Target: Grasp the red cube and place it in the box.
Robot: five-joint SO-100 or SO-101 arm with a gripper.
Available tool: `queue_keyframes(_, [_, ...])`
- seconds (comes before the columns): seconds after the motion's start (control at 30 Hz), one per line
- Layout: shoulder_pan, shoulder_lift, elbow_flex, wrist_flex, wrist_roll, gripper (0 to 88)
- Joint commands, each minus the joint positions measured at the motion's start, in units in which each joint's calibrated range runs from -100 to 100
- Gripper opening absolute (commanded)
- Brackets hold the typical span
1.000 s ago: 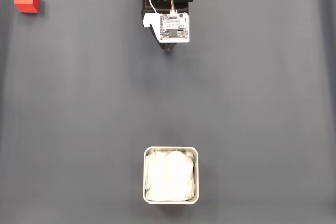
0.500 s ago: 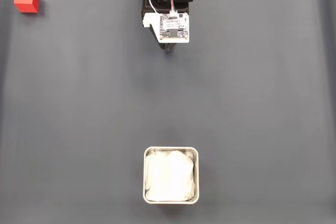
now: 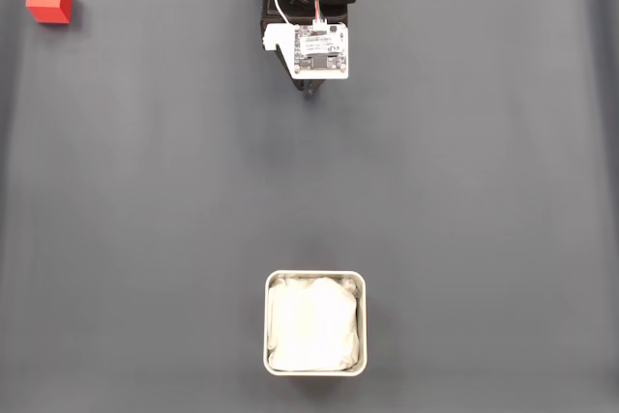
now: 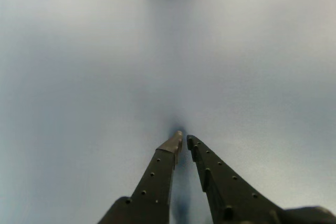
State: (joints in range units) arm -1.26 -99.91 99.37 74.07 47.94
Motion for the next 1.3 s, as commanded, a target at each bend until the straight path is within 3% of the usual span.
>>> queue_keyframes(0.0, [0.6, 0.0, 0.5, 1.6, -0.3, 0.0])
queue_keyframes(0.37, [0.8, 1.6, -2.9, -6.4, -0.1, 0.0])
queue_keyframes(0.63, [0.4, 17.5, -24.7, -15.0, 0.2, 0.0])
queue_keyframes(0.97, [-0.3, 39.2, -58.1, -13.7, -0.4, 0.0])
queue_keyframes(1.27, [0.3, 47.8, -71.8, -9.1, 0.1, 0.0])
